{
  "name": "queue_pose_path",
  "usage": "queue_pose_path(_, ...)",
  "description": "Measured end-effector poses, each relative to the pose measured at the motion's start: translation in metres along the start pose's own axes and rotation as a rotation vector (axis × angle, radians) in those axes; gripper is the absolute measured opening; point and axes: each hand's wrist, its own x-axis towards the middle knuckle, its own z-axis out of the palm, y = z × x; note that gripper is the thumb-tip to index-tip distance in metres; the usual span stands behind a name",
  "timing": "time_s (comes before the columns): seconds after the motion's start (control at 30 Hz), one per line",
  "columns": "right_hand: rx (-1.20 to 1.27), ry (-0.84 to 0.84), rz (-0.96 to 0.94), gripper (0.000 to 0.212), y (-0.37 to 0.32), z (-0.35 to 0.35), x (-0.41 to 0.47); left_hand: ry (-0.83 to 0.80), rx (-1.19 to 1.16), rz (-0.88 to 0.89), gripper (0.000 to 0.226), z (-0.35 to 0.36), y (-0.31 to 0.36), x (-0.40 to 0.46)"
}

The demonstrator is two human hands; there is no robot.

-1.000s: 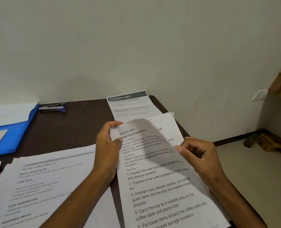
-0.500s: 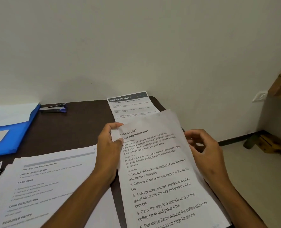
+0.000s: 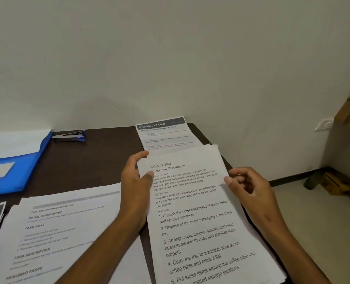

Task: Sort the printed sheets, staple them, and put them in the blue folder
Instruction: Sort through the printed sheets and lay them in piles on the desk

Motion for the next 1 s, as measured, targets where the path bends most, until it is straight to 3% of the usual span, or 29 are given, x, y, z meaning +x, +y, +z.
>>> queue_pose_path(0.23,0.056,-0.18,-0.011,0.025,-0.003,0.002,-0.004,0.01,-0.259,-0.062,0.043,-0.004,0.009,0.001)
queue_pose_path(0.37,0.194,-0.08,-0.033,0.024,-0.009,0.0,-0.006,-0.121,-0.272,-0.129,0.03,-0.003,0.01,-0.003)
queue_pose_path(0.5,0.277,-0.008,-0.05,0.024,-0.015,-0.001,-0.006,-0.327,-0.224,-0.212,0.032,0.002,0.009,-0.009)
queue_pose_path(1.0,0.218,0.077,-0.055,0.02,-0.002,-0.003,-0.001,-0.297,-0.282,-0.218,0.033,0.0,0.01,-0.01)
